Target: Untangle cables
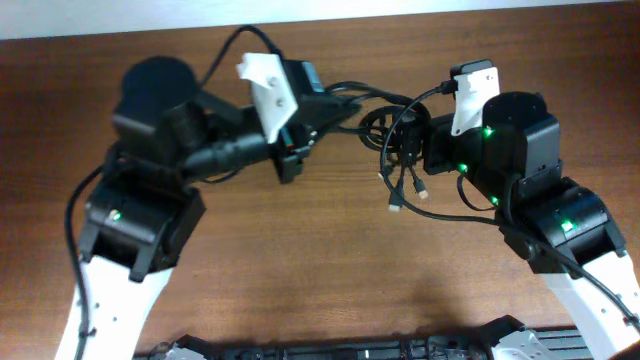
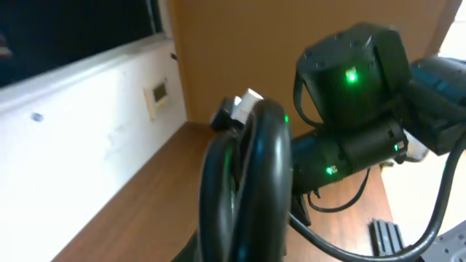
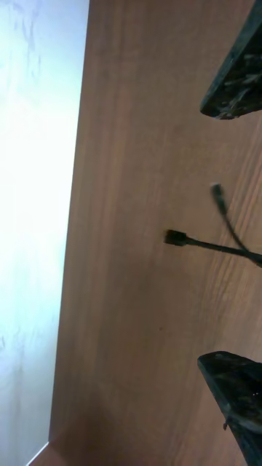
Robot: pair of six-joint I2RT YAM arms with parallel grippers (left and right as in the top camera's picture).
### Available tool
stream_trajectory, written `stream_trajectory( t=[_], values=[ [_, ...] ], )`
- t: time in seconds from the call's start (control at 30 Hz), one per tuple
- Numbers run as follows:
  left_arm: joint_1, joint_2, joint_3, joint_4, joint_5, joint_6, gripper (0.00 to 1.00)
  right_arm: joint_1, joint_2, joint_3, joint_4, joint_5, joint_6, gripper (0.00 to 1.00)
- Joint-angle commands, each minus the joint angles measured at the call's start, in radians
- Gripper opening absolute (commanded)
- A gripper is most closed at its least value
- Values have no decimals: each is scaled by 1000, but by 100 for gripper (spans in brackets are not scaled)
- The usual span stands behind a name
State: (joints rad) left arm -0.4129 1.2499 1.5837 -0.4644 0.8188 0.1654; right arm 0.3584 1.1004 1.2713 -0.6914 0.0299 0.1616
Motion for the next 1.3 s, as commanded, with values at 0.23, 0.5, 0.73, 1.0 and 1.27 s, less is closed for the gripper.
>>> stream_trajectory(
  t=[0.23, 0.5, 0.73, 1.0, 1.27],
  values=[
    [129, -142, 31, 165, 50, -142, 0, -14, 19, -11, -82, 122, 4, 99],
    [206, -146, 31, 336, 49, -311, 0, -14, 19, -11, -96, 126, 5, 99],
    [263, -146, 31, 412, -26, -413, 0, -14, 19, -11, -106, 129, 5, 98],
    [272, -146, 31, 435, -99, -431, 0, -14, 19, -11, -143, 163, 5, 99],
    [272, -145, 31, 449, -218, -431, 0, -14, 19, -11, -180, 196, 4, 99]
  ],
)
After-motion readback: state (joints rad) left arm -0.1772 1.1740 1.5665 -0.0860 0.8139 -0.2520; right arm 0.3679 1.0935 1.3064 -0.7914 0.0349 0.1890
